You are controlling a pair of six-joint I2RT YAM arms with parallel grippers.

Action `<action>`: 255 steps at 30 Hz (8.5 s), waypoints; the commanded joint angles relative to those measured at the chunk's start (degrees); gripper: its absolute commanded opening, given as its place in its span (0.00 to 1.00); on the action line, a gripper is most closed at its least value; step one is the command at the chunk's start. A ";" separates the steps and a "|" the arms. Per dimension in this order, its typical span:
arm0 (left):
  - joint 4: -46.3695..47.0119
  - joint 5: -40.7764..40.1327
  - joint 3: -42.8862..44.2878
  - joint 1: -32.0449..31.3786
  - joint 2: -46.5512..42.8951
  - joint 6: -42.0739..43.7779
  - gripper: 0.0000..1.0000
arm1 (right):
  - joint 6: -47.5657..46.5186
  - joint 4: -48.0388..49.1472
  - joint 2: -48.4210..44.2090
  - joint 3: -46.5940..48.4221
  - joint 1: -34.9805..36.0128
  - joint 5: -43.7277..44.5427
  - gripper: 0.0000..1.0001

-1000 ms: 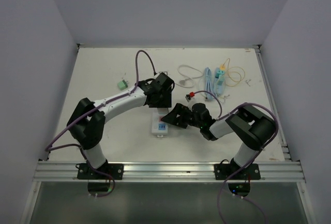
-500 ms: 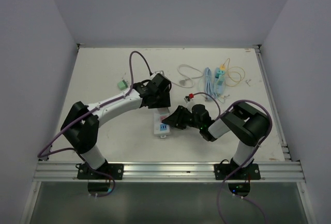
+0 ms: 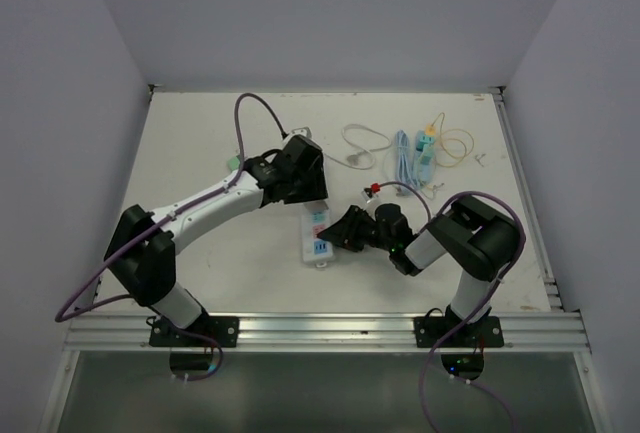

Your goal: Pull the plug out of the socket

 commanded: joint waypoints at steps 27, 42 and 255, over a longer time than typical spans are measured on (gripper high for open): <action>-2.60 -17.00 -0.55 27.55 6.75 18.55 0.19 | -5.78 -6.99 -1.55 -1.50 -2.22 2.19 0.00; 2.78 -18.68 -2.13 28.17 10.89 14.94 0.56 | -6.04 -6.64 -0.76 -1.06 -2.22 1.49 0.00; 26.95 20.87 -13.91 11.39 -4.75 7.21 0.00 | -7.63 -16.06 8.11 13.01 -7.58 -6.06 0.59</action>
